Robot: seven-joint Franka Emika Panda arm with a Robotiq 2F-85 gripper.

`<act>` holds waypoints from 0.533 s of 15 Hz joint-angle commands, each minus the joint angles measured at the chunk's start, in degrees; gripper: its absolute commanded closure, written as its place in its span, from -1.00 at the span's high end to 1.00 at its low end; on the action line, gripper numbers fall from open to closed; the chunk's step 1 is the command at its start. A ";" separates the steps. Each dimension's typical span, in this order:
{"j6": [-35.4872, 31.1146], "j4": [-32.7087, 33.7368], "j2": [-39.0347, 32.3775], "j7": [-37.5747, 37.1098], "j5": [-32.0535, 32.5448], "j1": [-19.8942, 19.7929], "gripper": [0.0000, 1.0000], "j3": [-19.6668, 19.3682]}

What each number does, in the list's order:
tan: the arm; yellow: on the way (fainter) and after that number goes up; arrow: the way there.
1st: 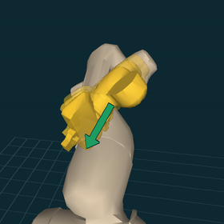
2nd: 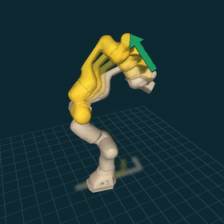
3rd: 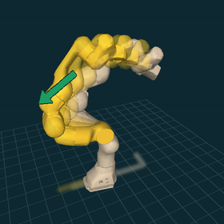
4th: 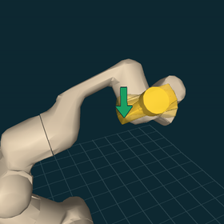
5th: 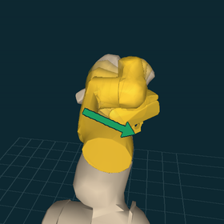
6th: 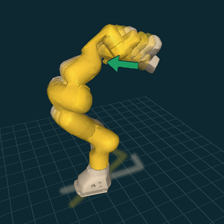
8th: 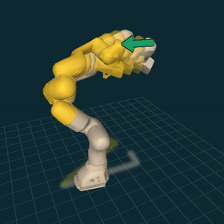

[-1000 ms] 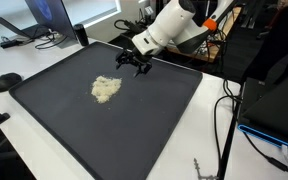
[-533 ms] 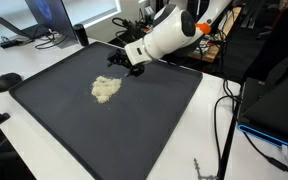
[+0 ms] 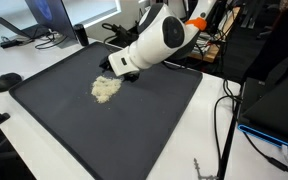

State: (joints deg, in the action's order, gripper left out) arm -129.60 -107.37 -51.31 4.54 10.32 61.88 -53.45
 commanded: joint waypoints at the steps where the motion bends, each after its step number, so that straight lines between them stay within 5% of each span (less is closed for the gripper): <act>1: 4.56 5.13 4.31 -3.04 7.10 -9.93 1.00 10.75; 8: 9.36 10.23 6.03 -3.42 20.54 -25.54 1.00 30.17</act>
State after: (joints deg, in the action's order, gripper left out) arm -123.38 -98.94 -46.97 1.92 24.68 42.36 -30.77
